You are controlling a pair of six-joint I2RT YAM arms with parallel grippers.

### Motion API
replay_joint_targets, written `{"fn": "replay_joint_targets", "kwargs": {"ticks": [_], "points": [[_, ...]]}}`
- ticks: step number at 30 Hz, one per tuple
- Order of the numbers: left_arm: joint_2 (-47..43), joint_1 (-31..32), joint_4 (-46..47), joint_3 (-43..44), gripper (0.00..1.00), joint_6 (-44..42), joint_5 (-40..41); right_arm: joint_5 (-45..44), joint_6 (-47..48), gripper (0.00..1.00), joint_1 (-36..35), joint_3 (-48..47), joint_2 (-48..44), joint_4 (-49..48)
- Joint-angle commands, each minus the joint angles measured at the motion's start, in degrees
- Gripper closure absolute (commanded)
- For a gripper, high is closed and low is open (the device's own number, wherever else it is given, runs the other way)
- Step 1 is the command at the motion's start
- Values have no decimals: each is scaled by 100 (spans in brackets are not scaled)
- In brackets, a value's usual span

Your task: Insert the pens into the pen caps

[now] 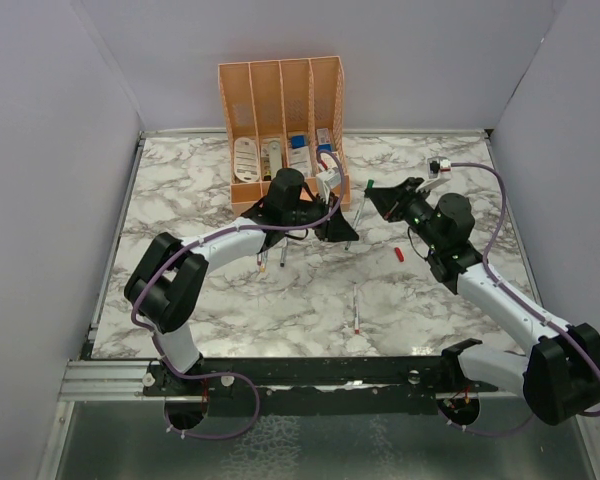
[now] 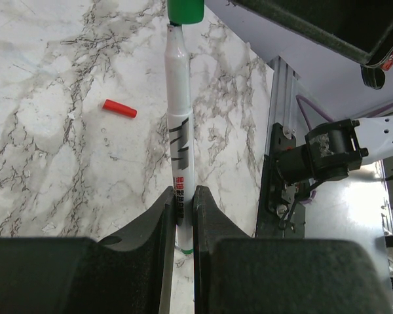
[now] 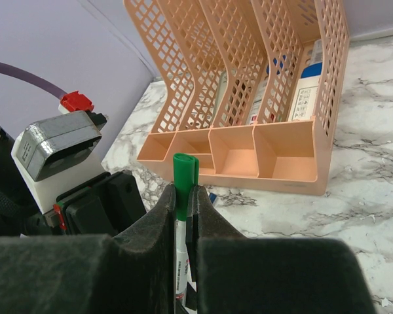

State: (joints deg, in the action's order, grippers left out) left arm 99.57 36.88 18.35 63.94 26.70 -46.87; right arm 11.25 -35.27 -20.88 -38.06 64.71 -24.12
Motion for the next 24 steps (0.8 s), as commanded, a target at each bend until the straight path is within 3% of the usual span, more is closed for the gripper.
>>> {"fn": "replay_joint_targets", "kwargs": {"ticks": [1,24], "points": [[18,-6,160,144,100,41,93,109,72,99,-2,72,62,-110],[104,-21,170,278,100,78,83,269,137,99,-125,113,329,-163]]}}
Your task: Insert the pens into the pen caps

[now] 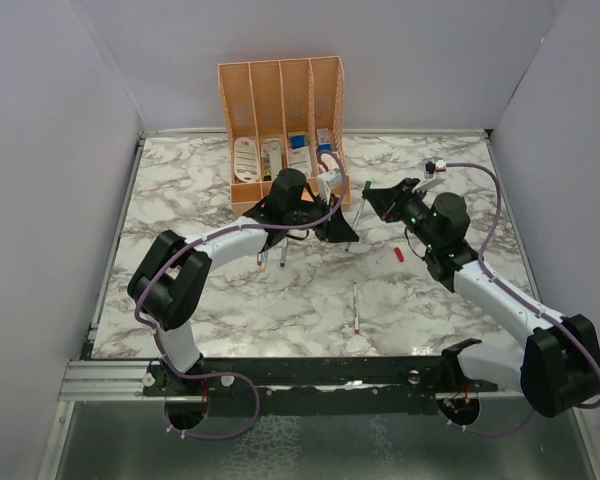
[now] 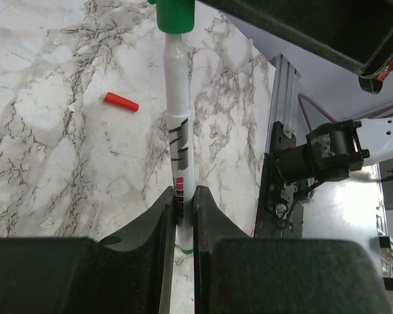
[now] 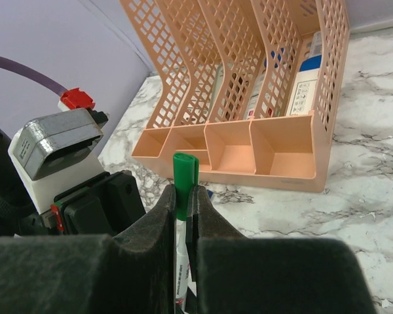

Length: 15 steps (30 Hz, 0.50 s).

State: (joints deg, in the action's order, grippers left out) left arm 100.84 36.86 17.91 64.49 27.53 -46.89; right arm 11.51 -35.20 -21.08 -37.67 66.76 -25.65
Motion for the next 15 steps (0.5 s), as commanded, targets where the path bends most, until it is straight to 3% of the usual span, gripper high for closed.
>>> {"fn": "replay_joint_targets", "kwargs": {"ticks": [1,15], "points": [[-47,-21,213,210,100,-14,113,232,150,99,-113,74,134,5],[-271,-196,571,62,100,126,372,232,321,99,-149,-26,184,161]]}}
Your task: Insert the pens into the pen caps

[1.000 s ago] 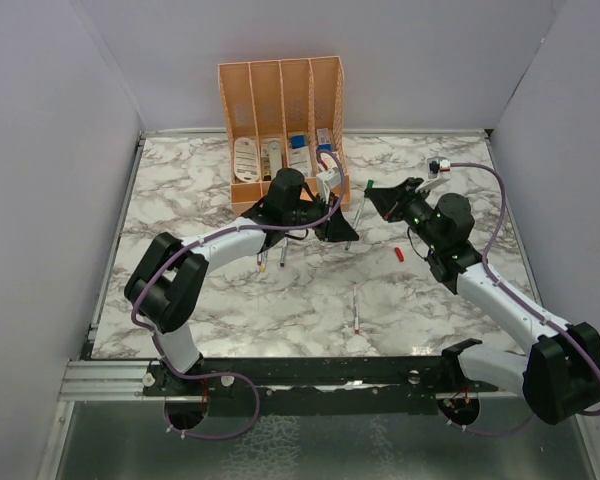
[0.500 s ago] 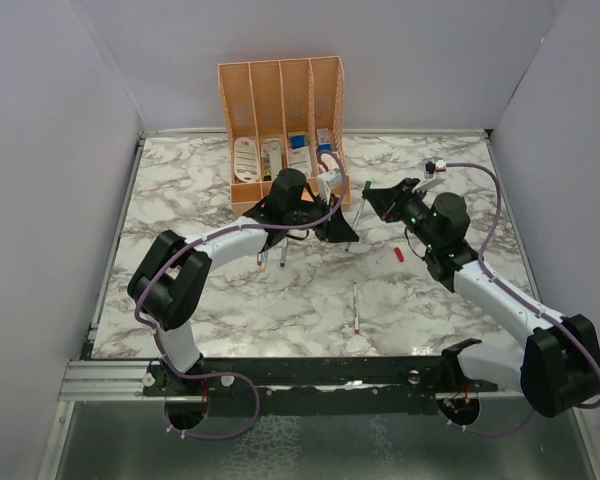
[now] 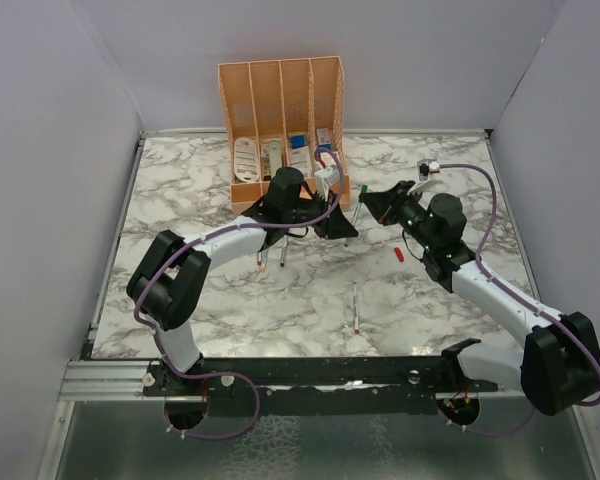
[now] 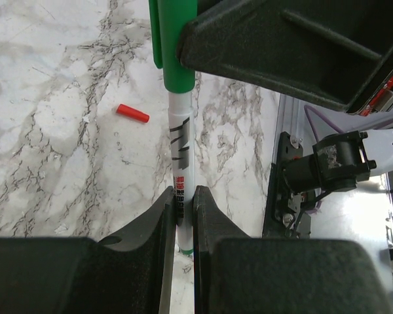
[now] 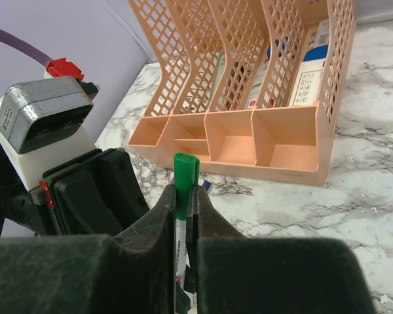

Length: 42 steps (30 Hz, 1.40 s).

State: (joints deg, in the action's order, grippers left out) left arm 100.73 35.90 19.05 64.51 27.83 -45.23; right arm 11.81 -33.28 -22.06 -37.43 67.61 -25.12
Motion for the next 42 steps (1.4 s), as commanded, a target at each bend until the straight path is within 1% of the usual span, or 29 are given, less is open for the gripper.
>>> {"fn": "replay_joint_targets", "kwargs": {"ticks": [1,8,13,20,23,28,38,42], "points": [[-249,-113,478,92,100,117,231,218,129,99,-60,-53,142,110],[-207,-207,926,228,100,379,357,557,234,99,-133,-224,504,247],[-103,-372,1495,304,100,803,377,737,515,99,-341,-552,875,707],[48,-640,2192,368,100,1359,446,354,848,99,-712,-805,1074,1201],[66,-735,2266,447,100,1387,473,235,985,99,-821,-919,1174,1457],[74,-803,2263,492,100,1364,529,208,1064,99,-902,-994,1294,1609],[4,-908,2268,330,100,1364,629,172,1033,99,-992,-1023,1377,1660],[-9,-918,2086,236,100,1311,628,164,1013,99,-993,-1101,1332,1653]]}}
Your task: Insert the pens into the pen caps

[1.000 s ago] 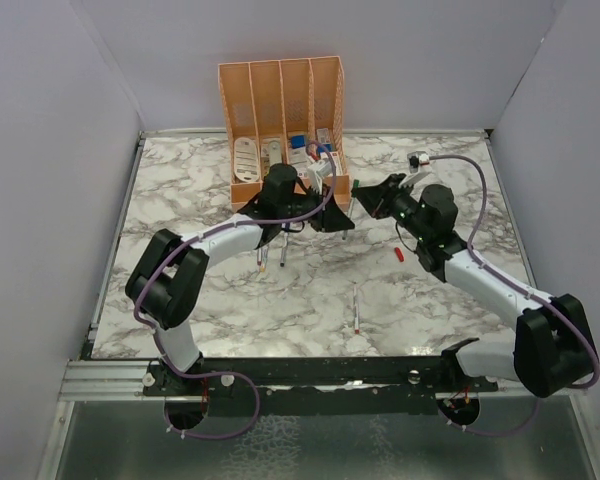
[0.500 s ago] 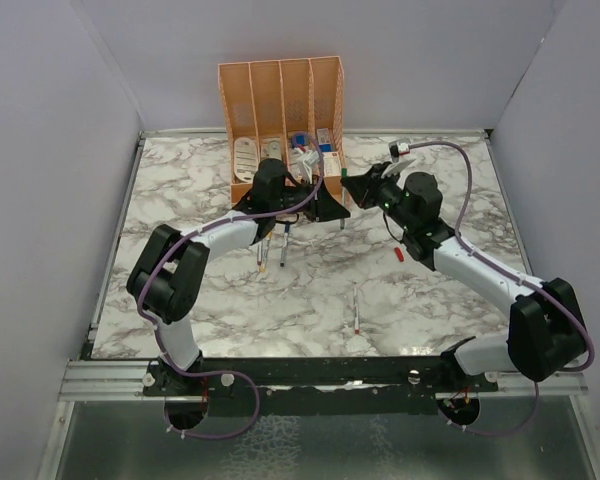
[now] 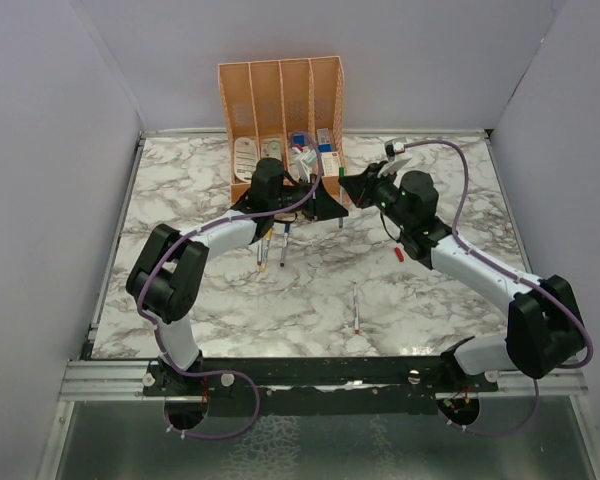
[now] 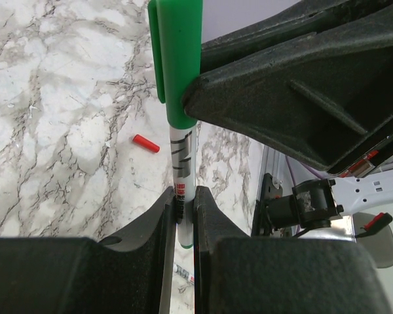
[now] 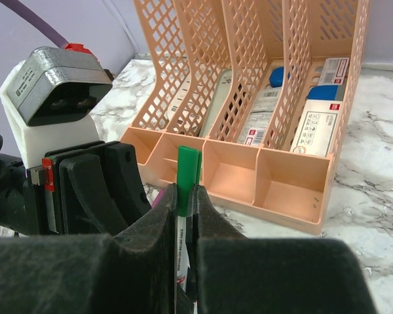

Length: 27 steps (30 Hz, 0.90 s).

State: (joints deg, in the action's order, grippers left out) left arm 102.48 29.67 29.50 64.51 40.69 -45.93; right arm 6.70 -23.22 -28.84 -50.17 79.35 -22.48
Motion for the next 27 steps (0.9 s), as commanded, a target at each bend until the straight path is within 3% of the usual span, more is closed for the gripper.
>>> {"fn": "replay_joint_targets", "kwargs": {"ticks": [1,4,11,19,27], "points": [[-191,-294,930,192,100,-35,699,664,3,99,-315,121,147,1407],[-263,-295,421,8,100,-202,750,596,-3,99,-313,-182,212,1627],[-491,-295,-1818,-514,100,-1099,1579,212,28,69,-315,-660,28,1837],[-391,-295,-4072,-58,100,-1906,2718,19,105,66,-315,-873,-248,1928],[-62,-296,-5086,451,100,-1888,2654,-81,69,66,-315,-979,-191,2213]]}}
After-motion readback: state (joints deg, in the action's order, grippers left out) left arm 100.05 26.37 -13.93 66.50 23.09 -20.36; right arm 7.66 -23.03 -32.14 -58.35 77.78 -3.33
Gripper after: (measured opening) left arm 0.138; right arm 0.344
